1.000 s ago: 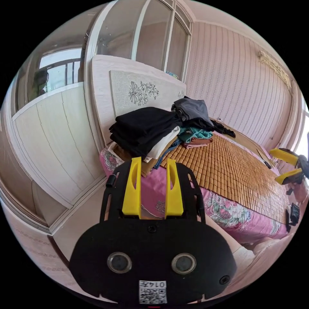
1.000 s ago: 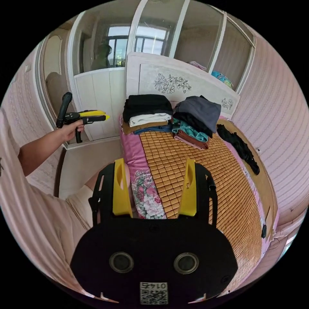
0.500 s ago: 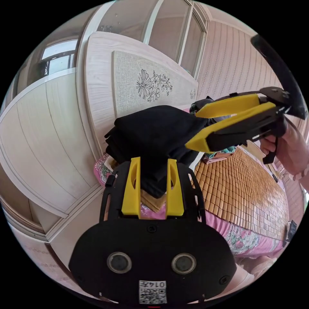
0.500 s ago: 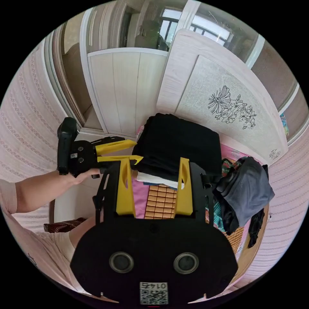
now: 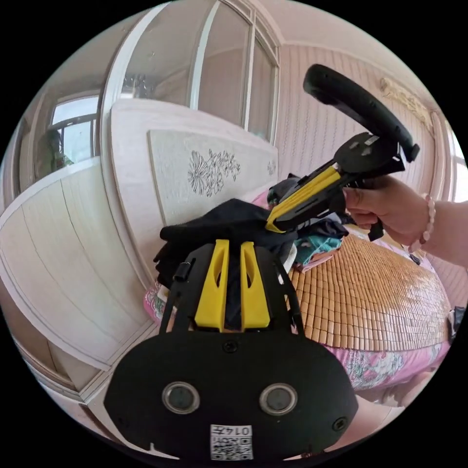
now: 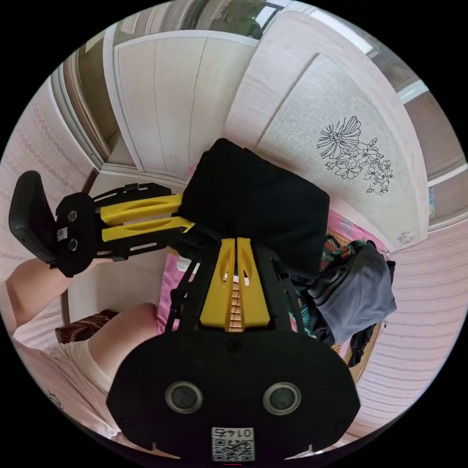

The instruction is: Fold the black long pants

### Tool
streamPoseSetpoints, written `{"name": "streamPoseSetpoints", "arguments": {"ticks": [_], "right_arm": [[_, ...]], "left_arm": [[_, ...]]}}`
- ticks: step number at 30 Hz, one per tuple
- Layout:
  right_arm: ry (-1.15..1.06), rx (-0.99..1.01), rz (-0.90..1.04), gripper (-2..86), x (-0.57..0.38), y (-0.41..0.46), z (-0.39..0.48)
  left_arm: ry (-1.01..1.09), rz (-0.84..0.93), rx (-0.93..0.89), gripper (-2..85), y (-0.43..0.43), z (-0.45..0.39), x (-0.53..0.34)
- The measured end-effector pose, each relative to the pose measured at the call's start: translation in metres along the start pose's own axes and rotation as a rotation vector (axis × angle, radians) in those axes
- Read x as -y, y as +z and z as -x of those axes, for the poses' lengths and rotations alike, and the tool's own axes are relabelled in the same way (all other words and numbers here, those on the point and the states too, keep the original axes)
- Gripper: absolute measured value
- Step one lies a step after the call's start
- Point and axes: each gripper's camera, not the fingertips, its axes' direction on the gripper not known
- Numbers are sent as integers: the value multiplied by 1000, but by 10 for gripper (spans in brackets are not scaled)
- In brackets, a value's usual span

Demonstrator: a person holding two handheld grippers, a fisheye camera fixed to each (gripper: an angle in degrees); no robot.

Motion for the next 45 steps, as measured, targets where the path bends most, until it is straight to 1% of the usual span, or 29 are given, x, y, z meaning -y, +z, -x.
{"name": "streamPoseSetpoints", "arguments": {"ticks": [5,7,8,9,10,11,12,13,14,16,17,18,19,20,22,24,26,28,30,32,34,35,36,37,38,40,43,45], "right_arm": [[146,7,-275,-3,-49,-98,-42],[187,-1,-424,-3,-94,-147,-51],[199,0,-462,-3,-108,-159,-52],[219,12,-538,-3,-137,-180,-54],[233,11,-597,-3,-167,-197,-54],[245,-8,-619,-3,-182,-205,-52],[284,-66,-651,-3,-215,-215,-49],[355,-121,-684,-3,-250,-221,-45],[401,-140,-696,-3,-269,-222,-44],[609,-161,-683,-2,-344,-217,-39],[656,-158,-669,-1,-362,-213,-37],[746,-138,-628,-1,-396,-202,-34],[828,-136,-545,0,-429,-184,-31],[867,-135,-483,0,-445,-172,-30],[1009,-87,-184,0,-509,-120,-27],[1106,-76,-99,1,-555,-100,-17],[1181,-47,-73,4,-587,-91,-8],[1220,-16,-78,14,-609,-83,-1],[1181,-1,-79,32,-610,-75,1],[1092,14,-65,60,-598,-66,-1],[912,18,-52,114,-568,-55,-4],[866,22,-51,132,-559,-51,-5],[773,37,-34,158,-540,-44,-8],[668,56,-7,173,-519,-36,-9],[617,62,5,176,-508,-33,-10],[448,60,37,174,-470,-19,-12],[323,8,85,162,-435,3,-15],[294,41,164,172,-424,23,-19]], "left_arm": [[104,-164,-84,16,-52,-34,69],[157,-295,-122,13,-91,-69,107],[172,-337,-140,13,-102,-79,115],[211,-413,-189,12,-123,-101,132],[262,-453,-245,13,-140,-128,147],[288,-451,-270,14,-144,-143,153],[347,-454,-303,17,-149,-180,160],[419,-470,-342,21,-147,-219,158],[448,-464,-380,24,-144,-238,155],[495,-381,-573,32,-127,-312,131],[494,-358,-607,35,-122,-329,122],[460,-298,-682,40,-106,-359,97],[411,-212,-762,44,-81,-388,67],[395,-153,-801,47,-66,-402,49],[376,203,-909,51,-9,-449,-24],[379,361,-918,50,8,-458,-71],[413,391,-891,50,4,-447,-98],[363,424,-774,51,-2,-405,-109],[273,429,-700,51,-6,-360,-112],[200,429,-565,53,-6,-317,-116],[126,454,-366,64,4,-269,-123],[102,467,-332,69,8,-259,-125],[56,493,-294,79,16,-242,-127],[16,503,-280,82,23,-230,-127],[-1,500,-278,84,26,-226,-127],[-37,470,-280,86,39,-219,-124],[-25,465,-287,92,66,-226,-116],[-29,489,-280,100,84,-233,-110]]}}
